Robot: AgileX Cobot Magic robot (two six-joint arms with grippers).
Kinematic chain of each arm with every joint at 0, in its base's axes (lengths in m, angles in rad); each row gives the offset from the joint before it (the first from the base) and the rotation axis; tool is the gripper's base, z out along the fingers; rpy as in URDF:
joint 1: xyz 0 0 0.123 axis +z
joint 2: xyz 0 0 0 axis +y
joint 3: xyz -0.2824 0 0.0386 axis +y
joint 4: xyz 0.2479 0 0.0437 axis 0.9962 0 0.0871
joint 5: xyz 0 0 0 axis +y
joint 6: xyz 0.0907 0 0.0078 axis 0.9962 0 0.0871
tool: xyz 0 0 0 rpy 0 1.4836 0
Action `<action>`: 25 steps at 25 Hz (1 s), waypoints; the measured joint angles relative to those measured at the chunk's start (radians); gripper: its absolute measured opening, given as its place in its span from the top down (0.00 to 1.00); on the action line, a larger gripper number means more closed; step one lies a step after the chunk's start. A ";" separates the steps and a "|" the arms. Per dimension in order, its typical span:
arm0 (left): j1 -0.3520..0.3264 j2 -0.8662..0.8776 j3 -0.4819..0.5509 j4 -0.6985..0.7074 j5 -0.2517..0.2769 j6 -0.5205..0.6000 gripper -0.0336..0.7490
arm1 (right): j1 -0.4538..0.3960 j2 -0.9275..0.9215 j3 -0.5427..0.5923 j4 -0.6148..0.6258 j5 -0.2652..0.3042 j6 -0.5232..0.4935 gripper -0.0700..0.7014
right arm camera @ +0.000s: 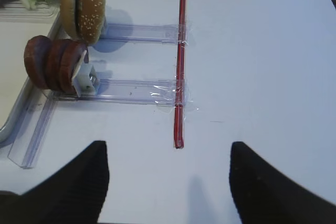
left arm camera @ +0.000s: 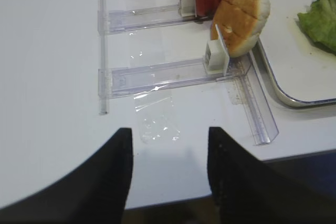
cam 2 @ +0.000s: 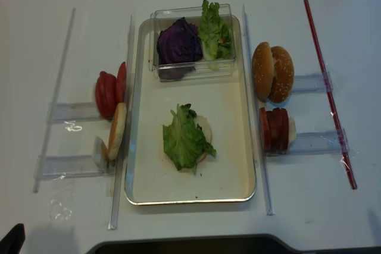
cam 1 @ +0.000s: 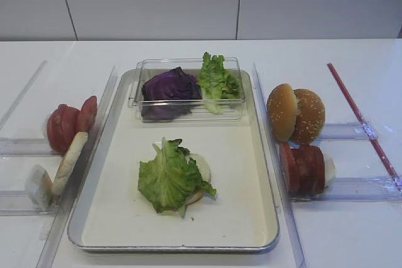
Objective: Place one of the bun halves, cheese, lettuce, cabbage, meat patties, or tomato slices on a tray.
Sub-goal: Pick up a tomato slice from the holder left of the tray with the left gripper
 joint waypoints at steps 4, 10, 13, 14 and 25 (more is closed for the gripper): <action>0.000 0.000 0.000 0.000 0.000 0.000 0.52 | 0.000 0.000 0.000 0.000 0.000 0.004 0.23; 0.000 0.000 0.000 0.000 0.000 0.000 0.52 | 0.000 0.000 0.000 0.000 0.000 0.004 0.23; 0.000 0.000 0.000 0.000 0.000 0.000 0.52 | 0.000 0.000 0.000 0.000 0.000 0.002 0.23; 0.000 0.000 0.000 0.000 0.000 0.000 0.52 | 0.000 0.000 0.000 0.000 0.000 0.002 0.23; 0.000 0.000 0.000 0.000 0.000 0.000 0.52 | 0.000 0.000 0.000 0.000 0.000 0.002 0.23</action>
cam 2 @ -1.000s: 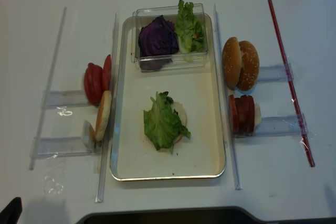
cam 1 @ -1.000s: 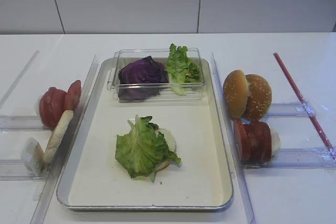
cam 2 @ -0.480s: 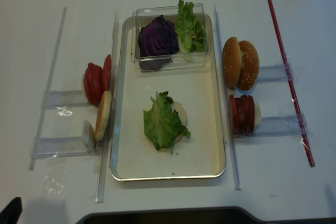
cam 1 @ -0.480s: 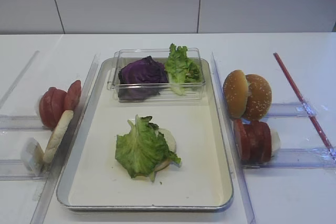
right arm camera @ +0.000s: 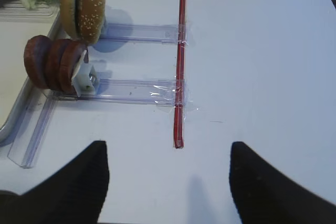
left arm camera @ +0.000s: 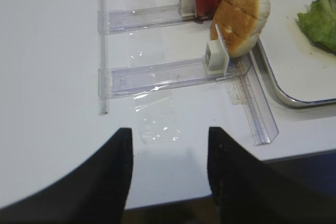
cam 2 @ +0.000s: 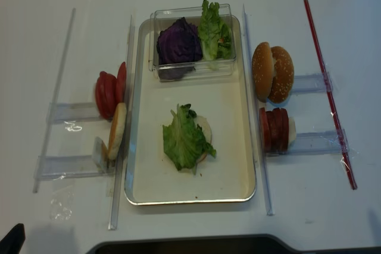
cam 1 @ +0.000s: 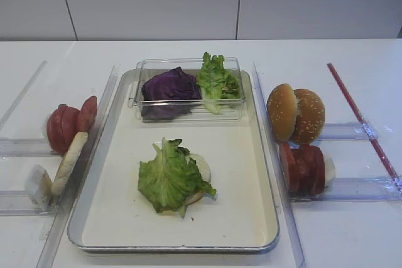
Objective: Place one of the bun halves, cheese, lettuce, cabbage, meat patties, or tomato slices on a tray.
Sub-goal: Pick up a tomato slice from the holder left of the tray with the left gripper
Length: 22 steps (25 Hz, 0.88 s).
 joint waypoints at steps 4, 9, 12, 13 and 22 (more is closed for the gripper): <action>0.000 0.000 0.000 0.000 0.000 0.000 0.52 | 0.000 0.000 0.000 0.000 0.000 0.000 0.23; 0.000 0.000 0.000 0.000 0.000 -0.004 0.51 | 0.000 0.000 0.000 0.000 0.000 0.000 0.23; 0.000 0.000 -0.024 0.000 0.000 -0.006 0.46 | 0.000 0.000 0.000 0.000 0.000 0.000 0.23; 0.000 0.000 -0.035 0.000 0.000 -0.006 0.44 | 0.000 0.000 0.000 0.000 0.000 0.000 0.23; 0.000 0.151 -0.167 -0.001 0.004 -0.008 0.38 | 0.000 0.000 0.000 0.000 0.000 0.000 0.23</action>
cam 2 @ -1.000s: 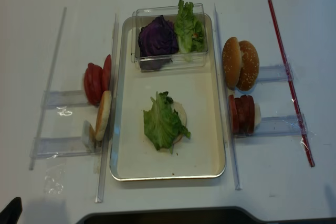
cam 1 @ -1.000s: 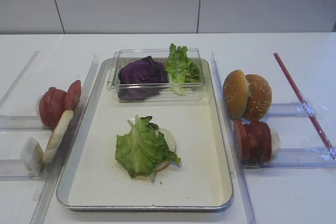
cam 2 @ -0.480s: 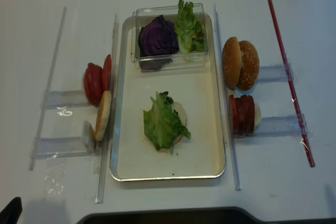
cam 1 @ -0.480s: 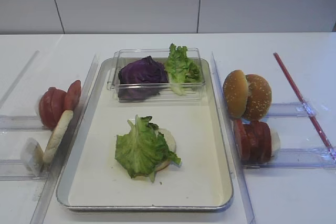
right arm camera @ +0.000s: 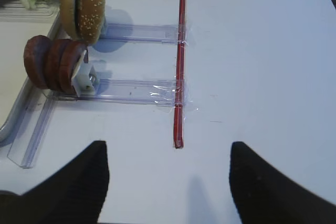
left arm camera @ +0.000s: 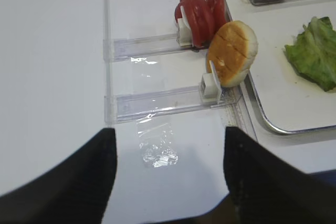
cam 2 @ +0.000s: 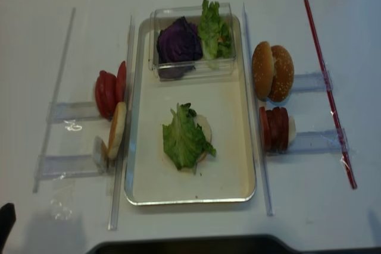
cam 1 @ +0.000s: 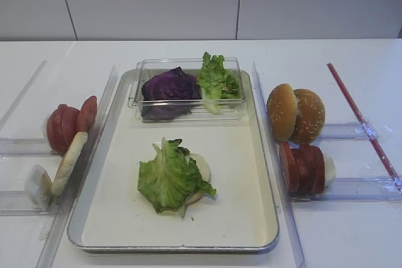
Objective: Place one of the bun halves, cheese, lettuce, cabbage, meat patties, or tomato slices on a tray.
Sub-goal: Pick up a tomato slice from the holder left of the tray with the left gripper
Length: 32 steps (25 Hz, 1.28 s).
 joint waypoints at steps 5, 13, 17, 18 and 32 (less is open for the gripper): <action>0.000 0.179 -0.091 0.000 0.004 0.010 0.38 | 0.000 0.000 0.000 0.000 0.000 0.000 0.23; 0.000 0.471 -0.249 0.000 0.008 0.037 0.38 | 0.000 0.000 0.000 0.000 0.000 -0.002 0.23; 0.000 0.591 -0.335 -0.026 0.010 0.058 0.38 | 0.000 0.000 0.000 0.000 0.000 -0.004 0.23; 0.000 0.623 -0.355 -0.046 0.010 0.067 0.38 | 0.000 0.000 0.000 0.000 0.000 -0.004 0.23; -0.068 1.032 -0.681 -0.284 0.026 0.224 0.38 | 0.000 0.000 0.000 -0.008 0.000 0.011 0.23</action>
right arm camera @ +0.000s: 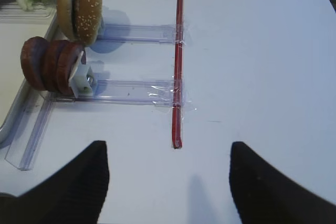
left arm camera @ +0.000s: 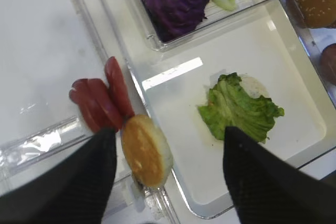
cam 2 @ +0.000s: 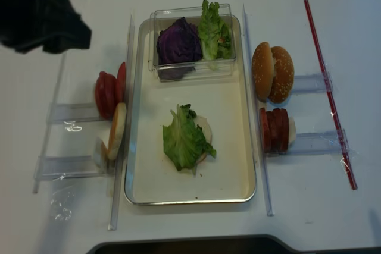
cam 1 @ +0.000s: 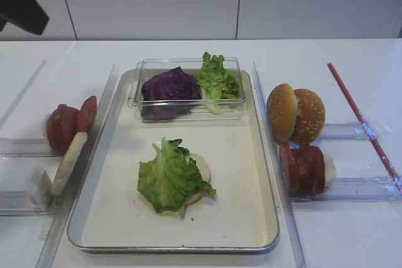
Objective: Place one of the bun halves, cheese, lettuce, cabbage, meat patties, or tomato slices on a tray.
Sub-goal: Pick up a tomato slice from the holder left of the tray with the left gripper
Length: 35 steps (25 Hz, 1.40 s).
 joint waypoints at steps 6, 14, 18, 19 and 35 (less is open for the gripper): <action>-0.151 0.155 -0.145 0.163 0.038 -0.070 0.38 | 0.000 0.000 0.000 -0.002 0.000 0.005 0.23; -0.222 0.320 -0.214 0.345 0.040 -0.193 0.38 | 0.000 0.000 0.000 -0.004 0.000 0.006 0.23; -0.225 0.413 -0.215 0.345 0.040 -0.202 0.38 | 0.000 0.000 0.000 -0.004 0.000 0.006 0.23; -0.225 0.436 -0.215 0.345 0.039 -0.202 0.38 | 0.000 0.000 0.000 -0.004 0.000 0.006 0.23; -0.225 0.613 -0.219 0.372 0.028 -0.253 0.38 | 0.000 0.000 0.000 -0.008 0.000 0.015 0.23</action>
